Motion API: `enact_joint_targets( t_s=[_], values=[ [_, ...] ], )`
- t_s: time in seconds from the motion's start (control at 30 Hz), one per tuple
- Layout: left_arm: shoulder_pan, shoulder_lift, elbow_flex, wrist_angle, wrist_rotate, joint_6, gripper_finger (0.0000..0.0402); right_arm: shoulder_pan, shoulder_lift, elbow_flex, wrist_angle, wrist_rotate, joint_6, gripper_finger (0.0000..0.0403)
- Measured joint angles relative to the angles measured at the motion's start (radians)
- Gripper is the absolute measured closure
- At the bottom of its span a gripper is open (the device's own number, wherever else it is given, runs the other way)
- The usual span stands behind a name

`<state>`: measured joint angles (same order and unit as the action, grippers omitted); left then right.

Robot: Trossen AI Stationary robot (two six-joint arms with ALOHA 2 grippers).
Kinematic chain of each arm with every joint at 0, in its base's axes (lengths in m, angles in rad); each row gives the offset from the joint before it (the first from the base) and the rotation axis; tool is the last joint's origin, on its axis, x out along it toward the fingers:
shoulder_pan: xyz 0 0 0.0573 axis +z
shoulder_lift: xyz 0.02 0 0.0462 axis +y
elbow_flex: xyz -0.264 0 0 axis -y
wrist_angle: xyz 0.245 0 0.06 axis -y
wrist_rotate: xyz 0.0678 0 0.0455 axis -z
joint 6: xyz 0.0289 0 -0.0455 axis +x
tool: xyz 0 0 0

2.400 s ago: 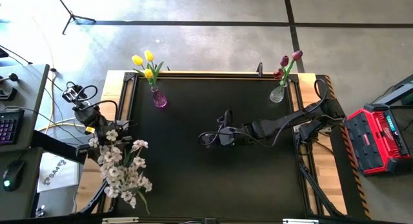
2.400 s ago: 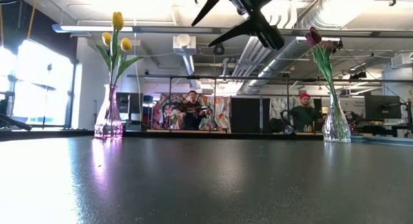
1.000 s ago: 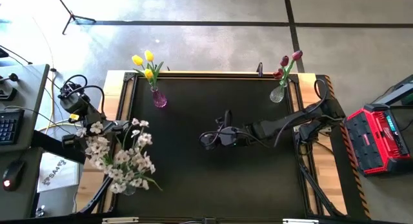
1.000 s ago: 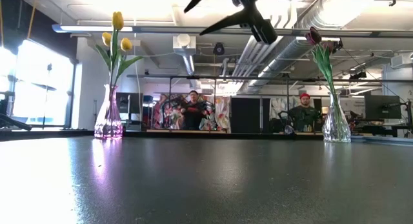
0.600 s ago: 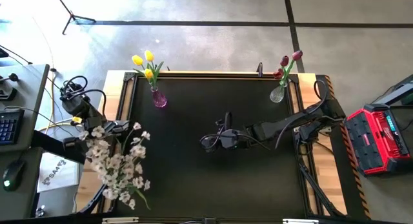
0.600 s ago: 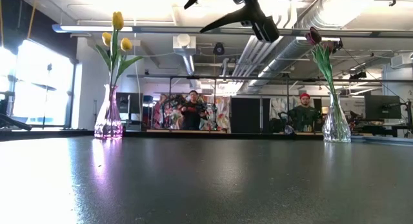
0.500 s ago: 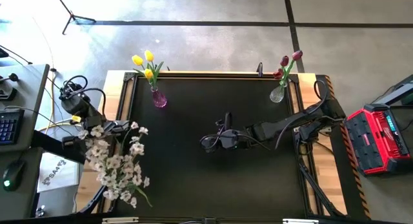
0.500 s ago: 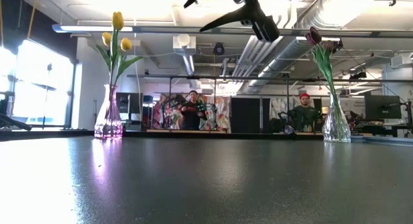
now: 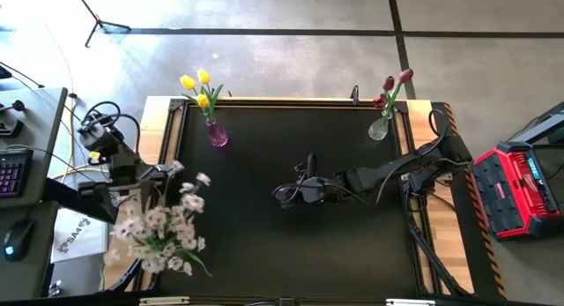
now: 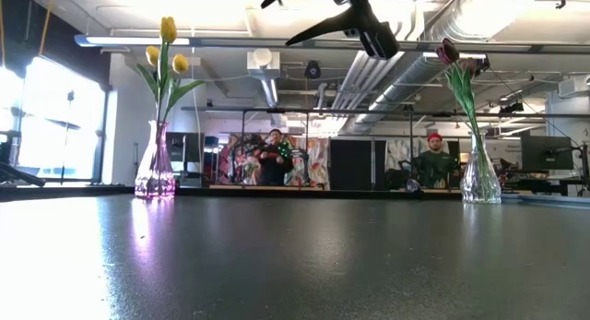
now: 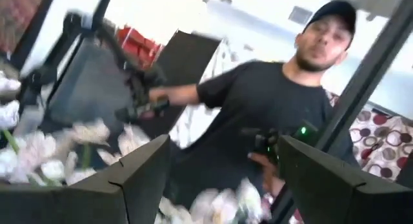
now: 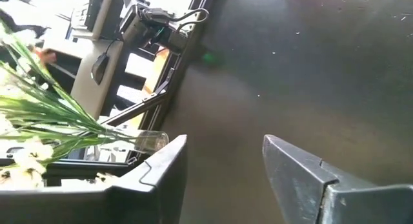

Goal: Sort flowers into vase by color
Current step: Put the white flowers into the bottom transparent vase

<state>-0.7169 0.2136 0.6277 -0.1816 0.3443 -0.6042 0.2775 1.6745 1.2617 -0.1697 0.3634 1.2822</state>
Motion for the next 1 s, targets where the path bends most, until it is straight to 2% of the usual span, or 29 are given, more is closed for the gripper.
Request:
enact_joint_targets(
  t_s=[0.17,0.37,0.43,0.57,0.8,0.93,1.0],
  values=[
    [0.0,0.002,0.026,-0.008,-0.067,0.042,0.0128,0.0,0.0,0.0,0.019,0.001,-0.005,0.0203],
    [0.001,0.001,0.125,-0.176,-0.313,0.18,0.0138,-0.003,0.0,0.0,0.155,0.013,-0.126,0.0206],
    [0.001,0.001,0.155,-0.206,-0.397,0.229,0.0149,-0.003,0.0,0.0,0.203,0.052,-0.169,0.0213],
    [0.001,0.022,0.194,-0.225,-0.483,0.301,0.018,-0.003,0.0,0.0,0.291,0.116,-0.297,0.0247],
    [0.001,0.119,0.264,-0.275,-0.568,0.327,0.0232,-0.029,0.0,0.0,0.316,0.108,-0.525,0.0336],
    [0.001,0.176,0.303,-0.277,-0.594,0.339,0.0252,-0.06,0.0,0.0,0.316,0.1,-0.545,0.0386],
    [0.003,0.199,0.325,-0.276,-0.602,0.345,0.0258,-0.078,0.0,0.0,0.318,0.063,-0.542,0.0398]
  ],
)
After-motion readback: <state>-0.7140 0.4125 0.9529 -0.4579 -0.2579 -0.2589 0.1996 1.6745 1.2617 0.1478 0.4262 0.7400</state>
